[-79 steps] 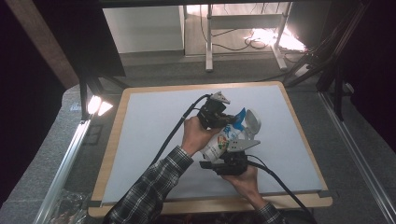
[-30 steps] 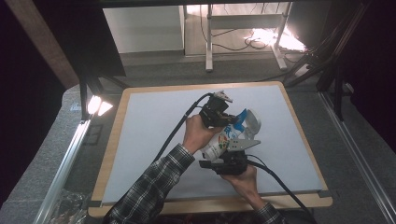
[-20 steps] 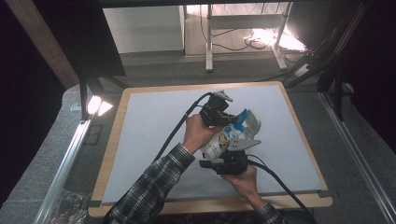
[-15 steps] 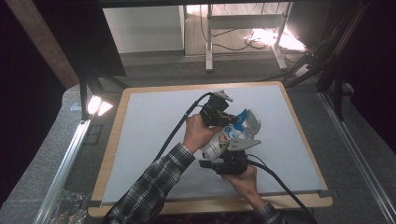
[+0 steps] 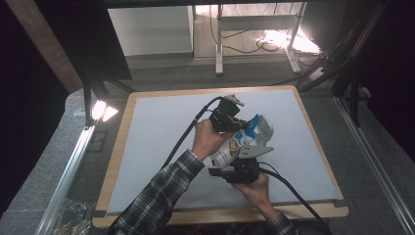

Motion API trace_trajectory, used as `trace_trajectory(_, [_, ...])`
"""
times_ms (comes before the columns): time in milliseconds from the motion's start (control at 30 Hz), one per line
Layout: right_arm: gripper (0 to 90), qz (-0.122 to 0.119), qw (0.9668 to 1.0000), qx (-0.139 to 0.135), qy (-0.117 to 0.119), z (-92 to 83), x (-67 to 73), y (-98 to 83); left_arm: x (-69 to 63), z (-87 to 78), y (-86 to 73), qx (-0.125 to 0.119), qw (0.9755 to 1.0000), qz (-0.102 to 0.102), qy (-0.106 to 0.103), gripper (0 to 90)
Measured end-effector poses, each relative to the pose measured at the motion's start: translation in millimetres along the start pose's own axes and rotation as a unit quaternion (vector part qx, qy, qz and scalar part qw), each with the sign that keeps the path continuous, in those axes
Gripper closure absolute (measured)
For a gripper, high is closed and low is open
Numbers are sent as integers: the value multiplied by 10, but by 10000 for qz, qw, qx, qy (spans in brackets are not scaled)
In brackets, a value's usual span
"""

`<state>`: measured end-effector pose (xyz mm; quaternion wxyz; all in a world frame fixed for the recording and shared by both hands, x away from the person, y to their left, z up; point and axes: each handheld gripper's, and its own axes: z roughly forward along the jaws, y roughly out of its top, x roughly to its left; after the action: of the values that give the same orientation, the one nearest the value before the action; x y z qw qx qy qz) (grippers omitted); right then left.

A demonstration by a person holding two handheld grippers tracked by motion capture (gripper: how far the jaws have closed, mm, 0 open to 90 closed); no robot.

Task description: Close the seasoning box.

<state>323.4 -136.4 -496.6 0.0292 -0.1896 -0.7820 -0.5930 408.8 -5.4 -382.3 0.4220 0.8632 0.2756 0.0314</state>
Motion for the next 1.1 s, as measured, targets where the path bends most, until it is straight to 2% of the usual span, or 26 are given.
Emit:
trace_trajectory(600, [575, 49, 10000, -23, 21, 5, 8, 1, -8, -4, 24, 13, 10000, -32, 43, 899])
trace_trajectory(1100, [568, -9, 10000, -7, -7, 17, 23, -4, -22, 1, 36, -67, 9999, -62, 83, 900])
